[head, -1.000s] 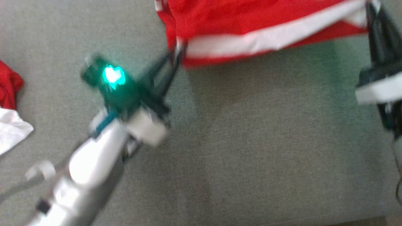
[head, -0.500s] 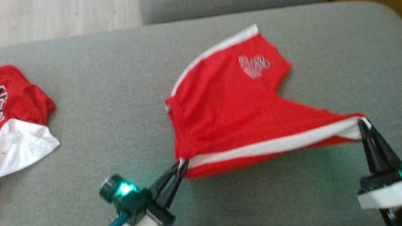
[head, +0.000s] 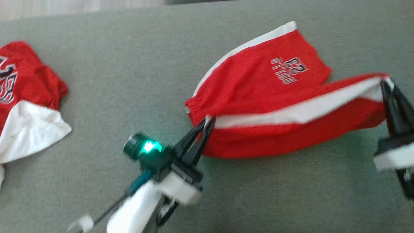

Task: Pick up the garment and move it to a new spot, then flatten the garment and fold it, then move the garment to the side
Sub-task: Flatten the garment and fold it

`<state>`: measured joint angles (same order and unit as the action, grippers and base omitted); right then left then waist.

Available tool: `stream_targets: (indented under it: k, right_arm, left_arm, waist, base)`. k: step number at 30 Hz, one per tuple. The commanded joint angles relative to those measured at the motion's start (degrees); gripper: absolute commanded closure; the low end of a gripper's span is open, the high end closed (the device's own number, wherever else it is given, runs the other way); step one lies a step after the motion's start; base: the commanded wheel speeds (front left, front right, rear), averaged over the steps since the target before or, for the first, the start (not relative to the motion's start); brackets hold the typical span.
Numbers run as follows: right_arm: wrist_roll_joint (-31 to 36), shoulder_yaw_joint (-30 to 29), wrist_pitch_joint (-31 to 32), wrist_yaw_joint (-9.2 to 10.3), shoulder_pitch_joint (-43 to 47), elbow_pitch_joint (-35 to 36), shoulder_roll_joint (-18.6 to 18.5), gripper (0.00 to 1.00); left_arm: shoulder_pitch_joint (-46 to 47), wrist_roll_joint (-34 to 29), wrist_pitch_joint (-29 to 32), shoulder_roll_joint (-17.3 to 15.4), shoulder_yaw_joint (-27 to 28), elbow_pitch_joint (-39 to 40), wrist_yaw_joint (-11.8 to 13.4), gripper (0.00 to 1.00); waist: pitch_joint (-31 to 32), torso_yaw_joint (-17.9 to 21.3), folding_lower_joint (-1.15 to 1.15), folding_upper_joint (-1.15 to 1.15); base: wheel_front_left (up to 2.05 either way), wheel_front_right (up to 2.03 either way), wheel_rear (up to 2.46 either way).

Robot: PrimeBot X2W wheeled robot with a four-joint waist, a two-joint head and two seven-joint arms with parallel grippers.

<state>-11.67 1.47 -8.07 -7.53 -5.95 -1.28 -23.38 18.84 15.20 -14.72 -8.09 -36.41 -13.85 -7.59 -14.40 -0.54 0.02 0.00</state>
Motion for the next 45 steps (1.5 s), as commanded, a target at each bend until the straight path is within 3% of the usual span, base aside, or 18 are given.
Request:
stream_targets:
  k: [1, 9, 23, 24, 25, 27, 29, 30, 31, 37, 45]
  right_arm:
    - [-0.2, 1.5, 0.0, 0.04, -4.0, -1.0, -2.7, 1.00]
    - [-2.7, 9.0, 1.4, 0.04, -19.1, -14.2, -5.9, 1.00]
    - [-9.6, 24.2, -0.2, 0.04, -40.7, -34.6, -7.2, 1.00]
    - [-10.1, 25.2, -0.4, 0.04, -41.7, -35.8, -7.2, 1.00]
    - [-10.7, 26.1, -0.7, 0.04, -42.5, -37.0, -7.2, 1.00]
    - [-12.2, 27.6, -1.4, 0.04, -43.9, -39.2, -6.9, 0.94]
    - [-13.6, 28.9, -2.2, 0.04, -45.0, -41.0, -6.7, 0.57]
    - [-14.2, 29.6, -2.6, 0.04, -45.5, -41.8, -6.6, 0.34]
    - [-14.6, 30.3, -3.1, 0.04, -45.9, -42.5, -6.5, 0.00]
    - [-17.3, 31.7, -6.0, 0.04, -45.3, -45.1, -5.4, 0.00]
    - [-24.7, 28.4, -4.4, 0.04, -39.0, -50.7, -3.7, 0.00]
  left_arm:
    - [4.1, 0.9, -0.2, 0.4, 1.2, -1.2, 0.1, 1.00]
    - [13.5, 1.5, -0.2, 2.2, 2.6, -10.2, 0.6, 1.00]
    - [20.4, 0.9, -0.3, 4.5, 5.2, -14.5, 2.9, 1.00]
    - [20.5, 0.9, -0.3, 4.6, 5.1, -15.0, 2.9, 0.94]
    - [20.7, 1.1, -0.3, 4.6, 5.1, -15.4, 2.8, 0.82]
    - [20.9, 1.3, -0.3, 4.8, 5.0, -15.9, 2.7, 0.56]
    - [21.0, 1.5, -0.3, 4.9, 4.9, -16.0, 2.6, 0.06]
    - [21.0, 1.6, -0.3, 5.0, 5.0, -16.1, 2.7, 0.00]
    - [21.0, 1.7, -0.3, 5.0, 5.0, -16.2, 2.7, 0.00]
    - [19.1, 1.2, -0.3, 5.1, 6.6, -15.6, 4.2, 0.00]
    - [8.1, -3.6, -0.3, 3.6, 12.9, -3.9, 10.1, 0.00]
  waist:
    - [-2.3, -2.2, -0.02, 0.00]
    - [-5.3, -3.8, -0.02, 0.00]
    - [-10.7, -6.9, -0.02, 0.00]
    - [-11.0, -7.2, -0.02, 0.00]
    - [-11.2, -7.5, -0.02, 0.00]
    - [-11.6, -7.9, -0.02, 0.00]
    - [-11.8, -8.1, -0.02, 0.00]
    - [-11.9, -8.2, -0.02, 0.00]
    - [-11.9, -8.2, -0.02, 0.00]
    - [-10.2, -7.5, -0.02, 0.00]
    - [-6.8, -7.5, -0.02, 0.00]
  base:
    - [0.00, 0.00, 0.00]
    - [0.00, 0.00, 0.00]
    - [0.00, 0.00, 0.00]
    - [0.00, 0.00, 0.00]
    - [0.00, 0.00, 0.00]
    - [0.00, 0.00, 0.00]
    - [0.00, 0.00, 0.00]
    - [0.00, 0.00, 0.00]
    - [0.00, 0.00, 0.00]
    - [0.00, 0.00, 0.00]
    - [0.00, 0.00, 0.00]
